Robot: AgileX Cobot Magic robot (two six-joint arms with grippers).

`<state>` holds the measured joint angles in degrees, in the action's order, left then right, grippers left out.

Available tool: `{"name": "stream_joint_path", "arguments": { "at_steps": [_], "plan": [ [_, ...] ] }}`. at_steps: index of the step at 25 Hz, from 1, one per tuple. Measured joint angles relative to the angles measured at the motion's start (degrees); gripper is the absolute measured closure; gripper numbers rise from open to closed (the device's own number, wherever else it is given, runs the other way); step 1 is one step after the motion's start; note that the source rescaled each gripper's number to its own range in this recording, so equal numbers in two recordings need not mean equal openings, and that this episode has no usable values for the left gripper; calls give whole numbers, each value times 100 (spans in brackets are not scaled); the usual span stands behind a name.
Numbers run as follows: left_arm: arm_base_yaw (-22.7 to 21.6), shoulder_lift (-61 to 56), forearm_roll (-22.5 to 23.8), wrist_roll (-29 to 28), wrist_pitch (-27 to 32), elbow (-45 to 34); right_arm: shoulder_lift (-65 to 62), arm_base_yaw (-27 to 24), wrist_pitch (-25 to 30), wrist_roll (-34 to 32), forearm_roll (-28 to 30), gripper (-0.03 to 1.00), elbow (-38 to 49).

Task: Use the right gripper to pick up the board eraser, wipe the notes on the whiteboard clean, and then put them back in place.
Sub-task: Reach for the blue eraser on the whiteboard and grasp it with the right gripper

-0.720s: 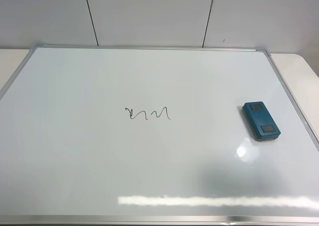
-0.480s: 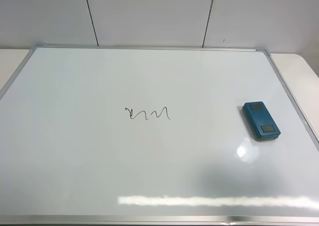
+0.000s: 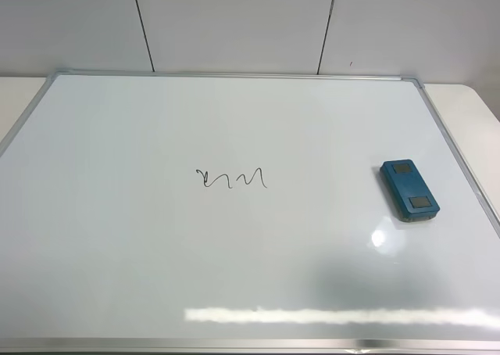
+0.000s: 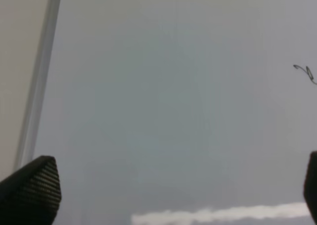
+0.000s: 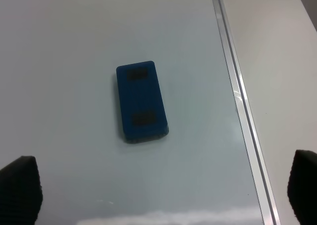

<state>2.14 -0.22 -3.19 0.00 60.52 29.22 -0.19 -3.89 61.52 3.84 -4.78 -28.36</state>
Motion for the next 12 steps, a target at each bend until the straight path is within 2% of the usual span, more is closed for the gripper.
{"name": "stream_joint_path", "arguments": {
  "at_steps": [12],
  "plan": [
    [0, 0, 0, 0, 0, 0, 0, 0, 0, -47, 0, -3, 0]
  ]
}}
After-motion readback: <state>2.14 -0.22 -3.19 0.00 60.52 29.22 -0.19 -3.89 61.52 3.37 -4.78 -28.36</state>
